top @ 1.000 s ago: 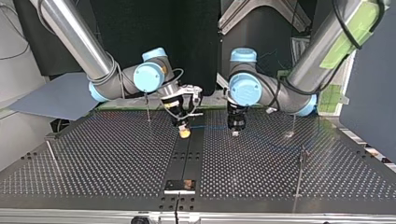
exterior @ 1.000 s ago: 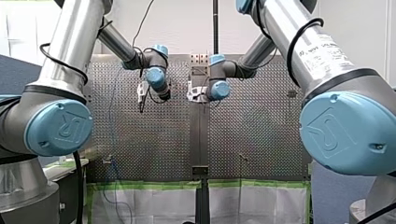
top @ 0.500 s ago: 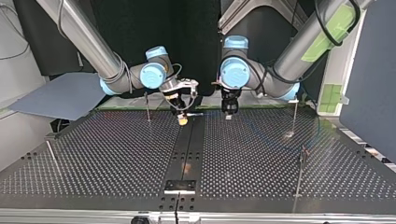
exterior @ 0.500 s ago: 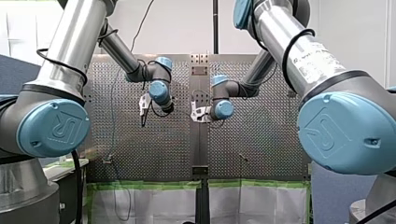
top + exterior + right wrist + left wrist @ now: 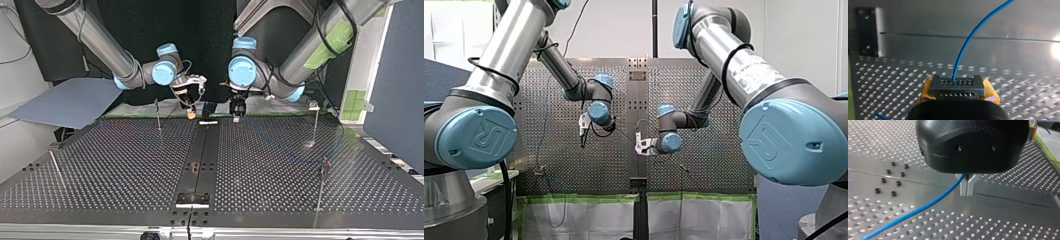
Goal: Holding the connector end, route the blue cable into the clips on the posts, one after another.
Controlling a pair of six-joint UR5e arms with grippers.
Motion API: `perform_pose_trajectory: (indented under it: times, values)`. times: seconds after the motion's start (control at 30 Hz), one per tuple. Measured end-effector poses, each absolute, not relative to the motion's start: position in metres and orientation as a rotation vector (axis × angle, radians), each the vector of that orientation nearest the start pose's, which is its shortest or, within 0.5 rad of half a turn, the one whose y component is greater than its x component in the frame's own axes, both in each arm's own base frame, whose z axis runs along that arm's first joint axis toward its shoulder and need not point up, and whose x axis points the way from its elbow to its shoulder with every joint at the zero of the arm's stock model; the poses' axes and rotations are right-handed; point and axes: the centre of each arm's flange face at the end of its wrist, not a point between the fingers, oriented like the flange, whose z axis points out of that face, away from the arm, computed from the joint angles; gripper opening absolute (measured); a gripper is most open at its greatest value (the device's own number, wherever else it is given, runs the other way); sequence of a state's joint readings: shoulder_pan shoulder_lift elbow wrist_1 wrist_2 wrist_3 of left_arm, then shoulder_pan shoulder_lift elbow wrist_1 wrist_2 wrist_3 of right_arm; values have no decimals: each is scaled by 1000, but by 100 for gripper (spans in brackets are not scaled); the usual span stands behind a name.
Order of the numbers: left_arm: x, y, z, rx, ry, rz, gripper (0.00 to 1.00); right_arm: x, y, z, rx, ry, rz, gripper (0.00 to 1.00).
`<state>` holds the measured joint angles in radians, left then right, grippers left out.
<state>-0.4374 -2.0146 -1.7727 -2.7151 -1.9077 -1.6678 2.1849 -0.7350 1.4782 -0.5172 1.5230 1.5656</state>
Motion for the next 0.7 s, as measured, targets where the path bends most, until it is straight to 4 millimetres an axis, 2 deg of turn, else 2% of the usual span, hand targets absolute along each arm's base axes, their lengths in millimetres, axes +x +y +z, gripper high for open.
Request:
perform_pose_trajectory:
  times: [0.13,0.23,0.47,0.7]
  values:
    - [468,-339,169,73,1793,-77,0,497,-478,41,1883,-933,1499,0]
    - [466,-344,151,83,1806,-71,0,490,-481,33,1871,-933,1502,0]
    - [461,-352,109,107,1851,-57,0,481,-482,24,1848,-913,1503,0]
    - [455,-362,72,123,1861,-67,0,472,-474,14,1841,-912,1498,0]
